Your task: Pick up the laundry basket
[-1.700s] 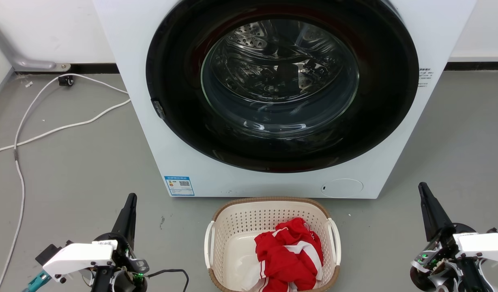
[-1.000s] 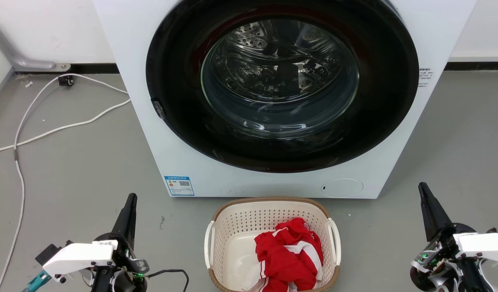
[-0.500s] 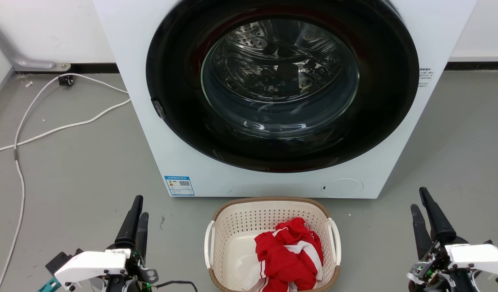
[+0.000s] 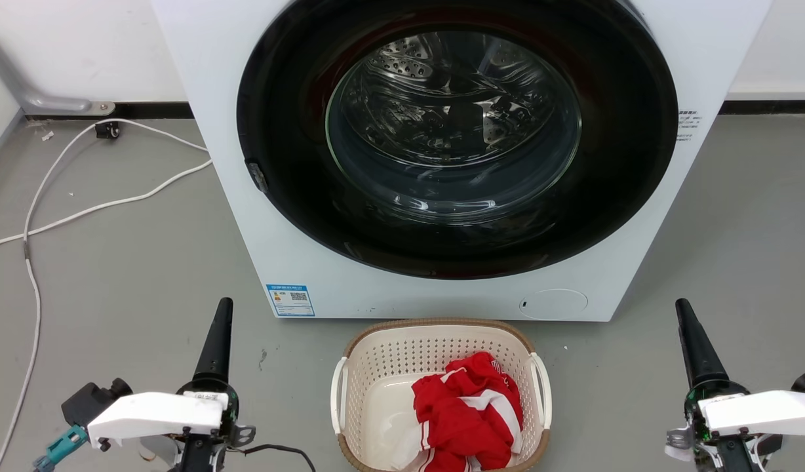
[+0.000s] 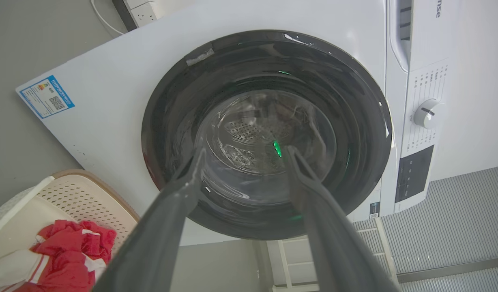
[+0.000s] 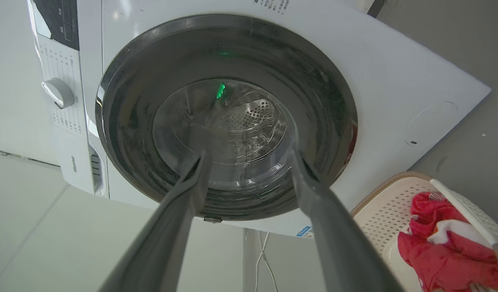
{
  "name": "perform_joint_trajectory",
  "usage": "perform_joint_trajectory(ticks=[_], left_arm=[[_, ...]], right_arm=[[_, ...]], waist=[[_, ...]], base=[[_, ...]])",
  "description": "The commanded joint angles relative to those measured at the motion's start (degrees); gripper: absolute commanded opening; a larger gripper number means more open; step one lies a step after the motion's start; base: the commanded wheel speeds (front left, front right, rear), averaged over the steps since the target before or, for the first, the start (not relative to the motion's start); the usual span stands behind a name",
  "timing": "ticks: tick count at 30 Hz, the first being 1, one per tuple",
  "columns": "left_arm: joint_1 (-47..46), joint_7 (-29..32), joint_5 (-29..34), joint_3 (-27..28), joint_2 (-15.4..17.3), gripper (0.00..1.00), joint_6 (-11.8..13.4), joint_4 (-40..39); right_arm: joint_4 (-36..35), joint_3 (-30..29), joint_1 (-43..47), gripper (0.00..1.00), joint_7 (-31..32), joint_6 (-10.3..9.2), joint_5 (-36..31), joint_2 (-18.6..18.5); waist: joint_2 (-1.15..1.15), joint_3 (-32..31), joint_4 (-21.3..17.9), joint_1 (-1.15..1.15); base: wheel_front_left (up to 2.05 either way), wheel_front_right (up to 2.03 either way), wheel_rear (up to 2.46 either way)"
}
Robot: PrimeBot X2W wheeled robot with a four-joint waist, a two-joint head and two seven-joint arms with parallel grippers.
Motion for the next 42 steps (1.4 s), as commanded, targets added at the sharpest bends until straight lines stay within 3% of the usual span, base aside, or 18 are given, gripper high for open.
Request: perform_joint_trajectory(ticks=[1,9,16,42], left_arm=[[-1.2,-0.6,2.8,-0.1,0.1,1.0,0.0,-1.5],[-1.5,-2.3,14.0,-1.4,0.1,1.0,1.2,-3.0],[-1.4,-3.7,23.2,-2.6,0.1,1.0,2.5,-3.4],[-1.6,-8.2,45.6,-5.2,0.1,1.0,4.1,-2.2]], right_arm=[[-1.6,0.1,-0.6,1.0,-0.6,0.01,-3.5,-0.1],[-3.2,0.7,0.1,1.0,-2.4,0.01,-18.0,0.0],[-4.5,1.3,0.7,1.0,-3.4,0.01,-26.7,0.0],[-8.3,2.0,3.0,1.0,-4.8,0.01,-48.0,0.1]], waist=[[0.0,0.0,0.0,0.0],[0.0,0.0,0.0,0.0],[0.0,-0.1,0.1,0.0],[0.0,-0.2,0.6,0.0]], base=[[0.0,0.0,0.0],[0.0,0.0,0.0],[0.0,0.0,0.0],[0.0,0.0,0.0]])
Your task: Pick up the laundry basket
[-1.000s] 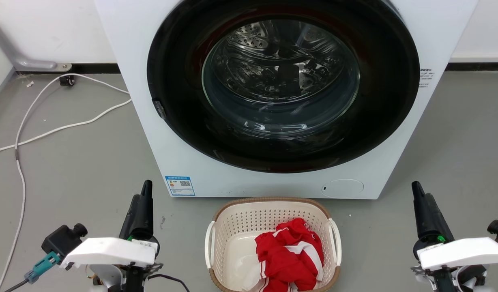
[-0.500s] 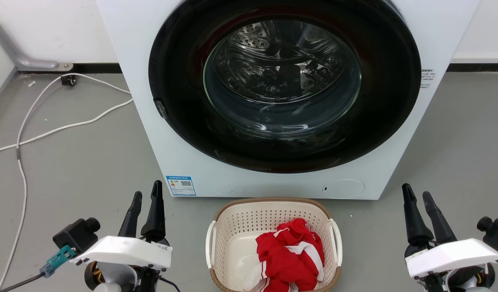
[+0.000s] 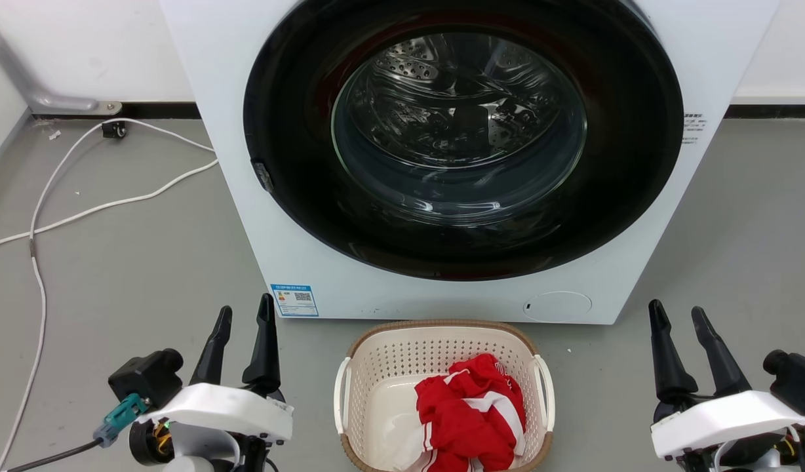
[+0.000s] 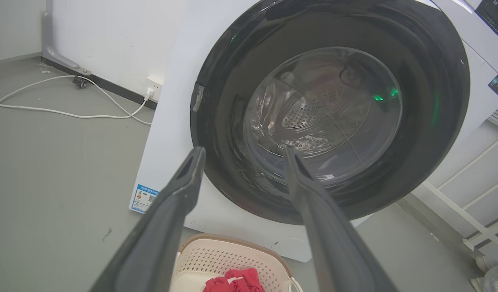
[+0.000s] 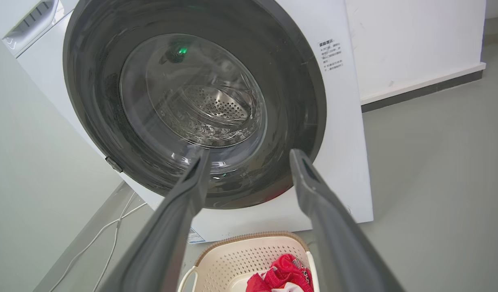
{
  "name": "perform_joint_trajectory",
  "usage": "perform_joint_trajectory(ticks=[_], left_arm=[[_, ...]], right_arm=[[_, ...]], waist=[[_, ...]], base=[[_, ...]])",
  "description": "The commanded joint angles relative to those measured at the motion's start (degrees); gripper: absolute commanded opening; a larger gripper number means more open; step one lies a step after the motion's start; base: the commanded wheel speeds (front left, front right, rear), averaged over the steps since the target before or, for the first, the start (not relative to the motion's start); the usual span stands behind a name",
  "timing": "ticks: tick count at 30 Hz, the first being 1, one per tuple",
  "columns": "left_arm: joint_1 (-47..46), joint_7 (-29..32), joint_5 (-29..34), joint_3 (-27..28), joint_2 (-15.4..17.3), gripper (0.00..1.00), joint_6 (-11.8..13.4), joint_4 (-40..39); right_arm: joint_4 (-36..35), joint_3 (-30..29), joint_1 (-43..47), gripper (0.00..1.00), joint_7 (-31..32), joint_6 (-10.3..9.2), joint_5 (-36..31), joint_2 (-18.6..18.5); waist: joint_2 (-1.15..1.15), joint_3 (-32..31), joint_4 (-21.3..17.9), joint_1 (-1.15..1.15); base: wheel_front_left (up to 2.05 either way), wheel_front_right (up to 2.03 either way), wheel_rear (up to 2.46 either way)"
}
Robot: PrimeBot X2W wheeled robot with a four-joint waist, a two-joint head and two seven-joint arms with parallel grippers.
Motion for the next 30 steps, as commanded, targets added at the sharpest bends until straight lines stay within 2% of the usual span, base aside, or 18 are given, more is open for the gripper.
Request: perform_joint_trajectory(ticks=[1,30], left_arm=[[-1.5,-0.6,1.4,-0.1,0.1,1.0,0.2,-0.5],[-1.7,-4.5,17.9,-2.2,0.2,1.0,1.5,1.0]], right_arm=[[-1.0,0.0,0.3,1.0,-0.4,0.0,-1.6,0.0],[-1.8,-0.6,2.1,1.0,-1.6,0.0,-17.4,0.2]], waist=[[0.0,0.0,0.0,0.0],[0.0,0.0,0.1,0.0]], base=[[0.0,0.0,0.0],[0.0,0.0,0.0]])
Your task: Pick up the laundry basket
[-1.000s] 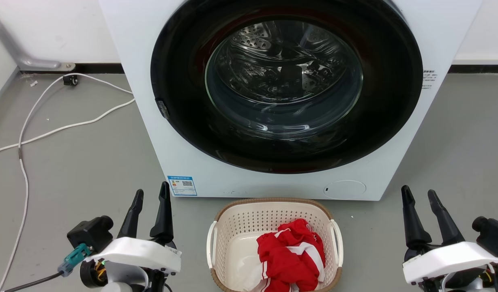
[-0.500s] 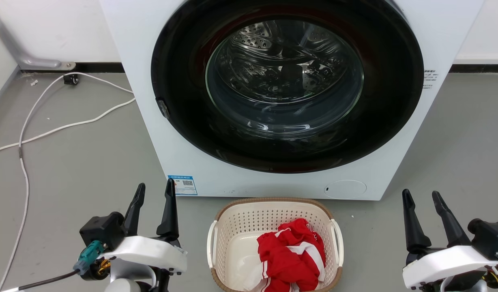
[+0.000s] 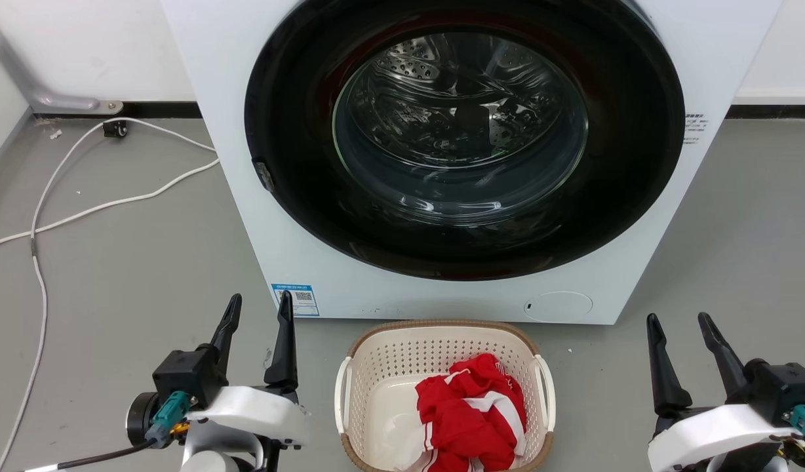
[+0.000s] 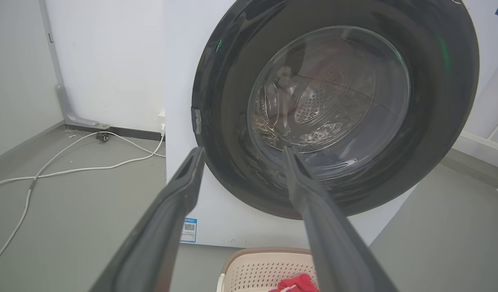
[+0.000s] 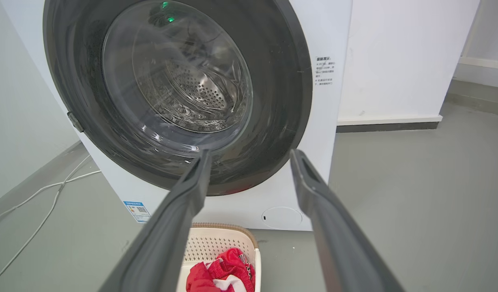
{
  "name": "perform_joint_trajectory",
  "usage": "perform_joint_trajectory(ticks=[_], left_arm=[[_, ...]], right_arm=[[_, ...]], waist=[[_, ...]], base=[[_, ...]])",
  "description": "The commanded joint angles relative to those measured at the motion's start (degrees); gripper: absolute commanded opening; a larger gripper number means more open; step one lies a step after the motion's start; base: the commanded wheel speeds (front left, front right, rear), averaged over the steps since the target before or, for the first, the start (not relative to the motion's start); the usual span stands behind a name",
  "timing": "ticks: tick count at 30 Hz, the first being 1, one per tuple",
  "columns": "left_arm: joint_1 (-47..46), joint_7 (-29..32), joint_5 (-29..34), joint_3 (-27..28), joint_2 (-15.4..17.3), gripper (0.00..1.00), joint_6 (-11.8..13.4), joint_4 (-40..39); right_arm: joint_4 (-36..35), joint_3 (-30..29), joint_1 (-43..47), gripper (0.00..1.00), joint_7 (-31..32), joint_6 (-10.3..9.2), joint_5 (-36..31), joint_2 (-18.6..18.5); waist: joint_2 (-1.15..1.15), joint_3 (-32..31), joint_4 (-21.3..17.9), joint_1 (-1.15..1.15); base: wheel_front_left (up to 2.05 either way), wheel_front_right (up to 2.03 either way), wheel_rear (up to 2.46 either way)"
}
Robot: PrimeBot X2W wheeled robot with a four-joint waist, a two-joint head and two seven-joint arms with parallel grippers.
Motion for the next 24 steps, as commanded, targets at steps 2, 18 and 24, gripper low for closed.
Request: perform_joint_trajectory(ticks=[2,18,24], left_arm=[[-0.8,-0.6,1.8,-0.2,0.2,1.0,0.4,0.0],[-0.9,-2.5,7.9,-1.0,0.2,1.0,0.6,1.3],[-0.8,-3.1,9.6,-1.3,0.1,1.0,0.6,1.7]], right_arm=[[-0.6,-0.1,0.3,1.0,-0.5,-0.02,-1.7,0.2],[-0.9,0.0,1.1,1.0,-2.0,-0.02,-8.3,0.2],[-0.9,0.0,1.3,1.0,-2.5,-0.02,-10.5,0.2]], waist=[[0.0,0.0,0.0,0.0],[0.0,0.0,0.2,0.0],[0.0,0.1,0.2,0.0]], base=[[0.0,0.0,0.0],[0.0,0.0,0.0],[0.0,0.0,0.0]])
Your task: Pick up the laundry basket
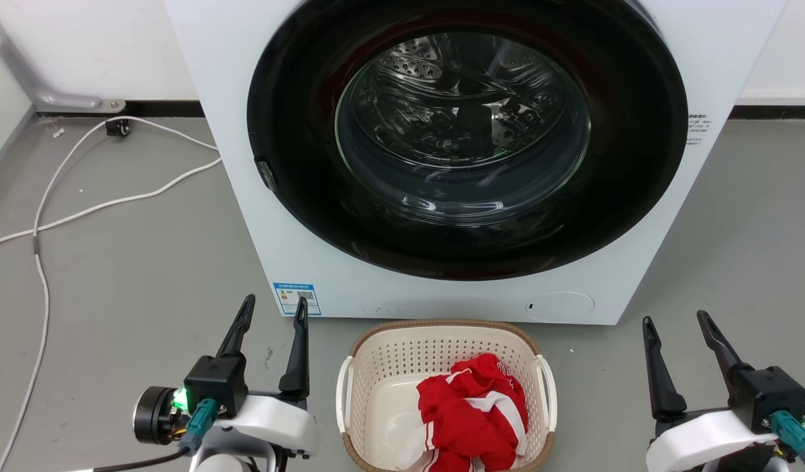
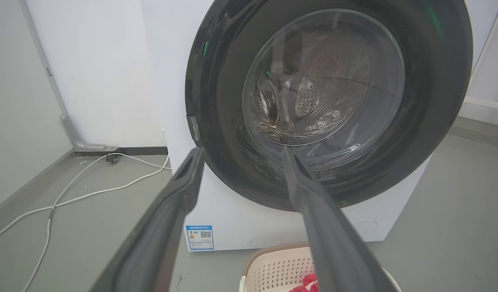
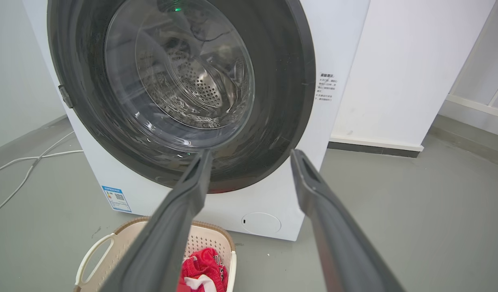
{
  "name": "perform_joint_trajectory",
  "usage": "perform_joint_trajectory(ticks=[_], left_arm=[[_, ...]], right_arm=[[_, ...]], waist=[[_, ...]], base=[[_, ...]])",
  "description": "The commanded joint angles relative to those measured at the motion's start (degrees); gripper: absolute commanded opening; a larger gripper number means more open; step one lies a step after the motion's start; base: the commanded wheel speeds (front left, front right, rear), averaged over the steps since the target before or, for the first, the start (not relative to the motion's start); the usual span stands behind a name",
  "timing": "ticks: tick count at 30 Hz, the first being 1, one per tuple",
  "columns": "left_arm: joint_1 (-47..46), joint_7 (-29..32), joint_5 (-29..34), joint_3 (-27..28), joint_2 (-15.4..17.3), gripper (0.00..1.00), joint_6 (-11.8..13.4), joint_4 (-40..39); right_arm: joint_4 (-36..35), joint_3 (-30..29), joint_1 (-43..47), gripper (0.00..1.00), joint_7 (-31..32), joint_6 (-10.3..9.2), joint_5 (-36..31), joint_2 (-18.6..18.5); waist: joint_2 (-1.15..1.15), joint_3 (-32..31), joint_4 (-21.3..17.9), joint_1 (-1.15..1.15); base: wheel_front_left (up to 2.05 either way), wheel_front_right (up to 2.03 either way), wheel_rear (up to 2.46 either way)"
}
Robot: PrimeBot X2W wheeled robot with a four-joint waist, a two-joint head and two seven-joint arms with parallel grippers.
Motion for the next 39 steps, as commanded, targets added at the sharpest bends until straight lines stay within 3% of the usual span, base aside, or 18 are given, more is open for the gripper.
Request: perform_joint_trajectory(ticks=[1,27,39], left_arm=[[-0.7,-0.5,1.1,-0.1,0.0,1.0,0.2,0.1],[-1.4,-0.7,0.8,0.6,-0.1,1.0,1.1,1.3],[-11.2,1.0,-1.7,2.2,1.5,1.0,-0.5,10.6]], right_arm=[[-0.4,0.0,0.9,1.0,-0.4,-0.03,-1.4,0.2],[1.6,-0.4,-1.2,1.0,-0.2,-0.03,-0.2,0.2],[8.2,0.6,-9.8,1.0,3.7,-0.03,-0.2,0.2]], waist=[[0.0,0.1,0.0,0.0],[0.0,1.6,-0.3,0.0],[0.0,10.2,-1.6,0.0]], base=[[0.0,0.0,0.0],[0.0,0.0,0.0],[0.0,0.0,0.0]])
